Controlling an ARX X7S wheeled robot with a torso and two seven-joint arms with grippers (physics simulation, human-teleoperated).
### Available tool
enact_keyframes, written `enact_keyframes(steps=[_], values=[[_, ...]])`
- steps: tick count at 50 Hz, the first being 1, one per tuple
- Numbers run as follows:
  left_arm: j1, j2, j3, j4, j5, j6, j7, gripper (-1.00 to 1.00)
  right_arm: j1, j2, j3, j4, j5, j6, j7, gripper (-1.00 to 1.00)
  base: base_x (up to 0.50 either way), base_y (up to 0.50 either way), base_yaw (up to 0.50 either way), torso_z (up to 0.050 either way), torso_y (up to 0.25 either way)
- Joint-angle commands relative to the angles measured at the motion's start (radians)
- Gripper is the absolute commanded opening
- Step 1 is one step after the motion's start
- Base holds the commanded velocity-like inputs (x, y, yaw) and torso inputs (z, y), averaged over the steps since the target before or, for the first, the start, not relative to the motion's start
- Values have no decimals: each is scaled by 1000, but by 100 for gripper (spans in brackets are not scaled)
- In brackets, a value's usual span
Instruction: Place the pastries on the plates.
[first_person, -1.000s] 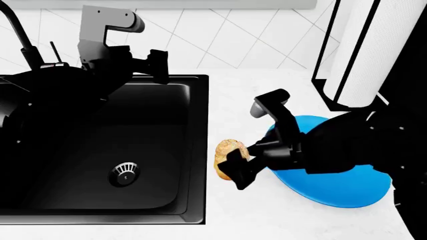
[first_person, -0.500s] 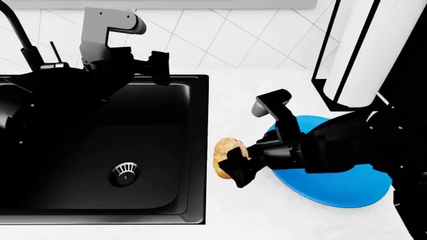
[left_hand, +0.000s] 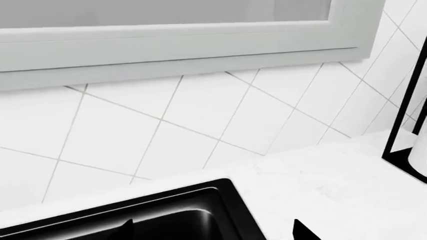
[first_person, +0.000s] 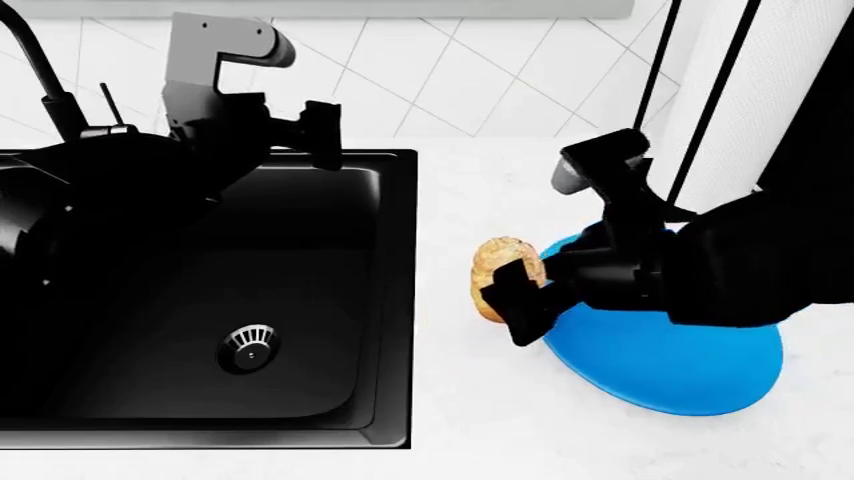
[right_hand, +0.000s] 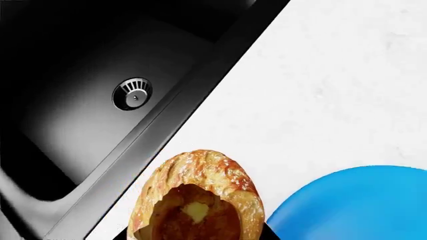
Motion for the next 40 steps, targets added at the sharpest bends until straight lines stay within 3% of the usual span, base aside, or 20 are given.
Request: enact_keyframes(steps=[1,14,19,40], values=[[5,2,-1,-1,1,2,5,100,59,43,-4,-8,101,35,166,-100,0,0,0,0,0],[7,10,3,-21,9,4,26,100,36,162,-43,-25,222,44,338,-100,0,0,0,0,0],[6,8,-1,-15,8,7,21,100,33,204,-22,4,177,2,354,-100,0,0,0,0,0],[-1,10,-3,-16,13,1,20,100,109,181,-113,199,-47,70,172,-100,0,0,0,0,0]])
